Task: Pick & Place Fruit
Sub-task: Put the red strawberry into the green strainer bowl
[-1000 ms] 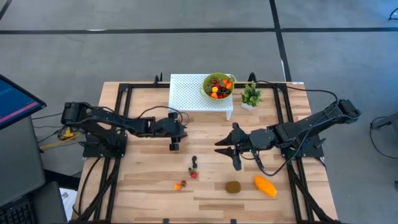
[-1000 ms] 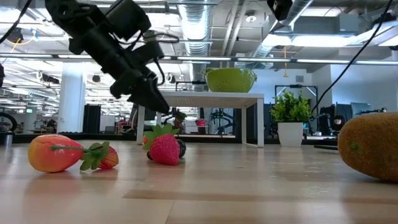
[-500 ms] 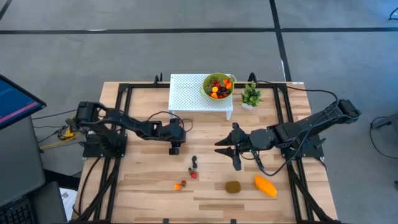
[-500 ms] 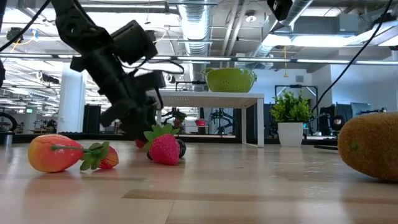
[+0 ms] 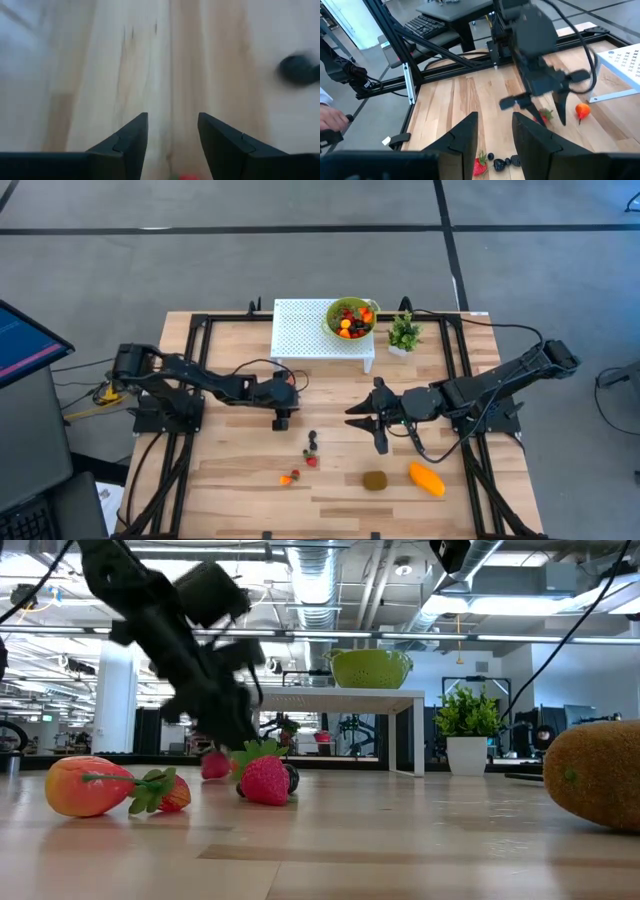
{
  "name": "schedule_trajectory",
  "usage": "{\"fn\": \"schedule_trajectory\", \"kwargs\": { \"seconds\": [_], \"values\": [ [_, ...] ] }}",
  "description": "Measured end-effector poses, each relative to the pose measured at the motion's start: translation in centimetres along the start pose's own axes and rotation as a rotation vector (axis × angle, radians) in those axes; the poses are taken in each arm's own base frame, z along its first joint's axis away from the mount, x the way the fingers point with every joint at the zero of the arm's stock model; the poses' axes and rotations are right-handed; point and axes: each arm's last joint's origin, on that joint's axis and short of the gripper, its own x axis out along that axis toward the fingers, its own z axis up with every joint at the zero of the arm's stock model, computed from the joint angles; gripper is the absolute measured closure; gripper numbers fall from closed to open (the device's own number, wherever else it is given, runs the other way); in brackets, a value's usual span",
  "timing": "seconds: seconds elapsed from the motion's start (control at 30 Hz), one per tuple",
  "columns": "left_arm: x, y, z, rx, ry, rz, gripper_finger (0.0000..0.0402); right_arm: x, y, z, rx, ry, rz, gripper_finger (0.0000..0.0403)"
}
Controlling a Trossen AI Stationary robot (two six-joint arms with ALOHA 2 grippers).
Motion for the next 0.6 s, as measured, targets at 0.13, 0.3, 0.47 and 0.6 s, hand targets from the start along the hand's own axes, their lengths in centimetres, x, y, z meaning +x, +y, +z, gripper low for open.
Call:
{"fn": "schedule_trajectory", "kwargs": {
  "seconds": [0.13, 0.3, 0.47, 0.6],
  "values": [
    [-1.7, 0.4, 0.5, -0.002, -0.010, 0.002, 0.0234, 0.0, 0.0, 0.0, 0.008, 0.000, 0.000, 0.0288],
    [-3.2, 0.6, 0.2, 0.014, 0.041, -0.015, 0.0234, 0.0, 0.0, 0.0, 0.012, 0.000, 0.000, 0.0288],
    [-3.4, 0.5, -0.6, 0.018, 0.119, -0.040, 0.0234, 0.4, 0.0, -0.3, 0.008, 0.010, -0.004, 0.0288],
    [-3.4, 0.3, -0.6, -0.008, 0.118, -0.058, 0.0234, 1.3, 0.1, -1.0, 0.011, 0.037, -0.015, 0.0288]
  ]
}}
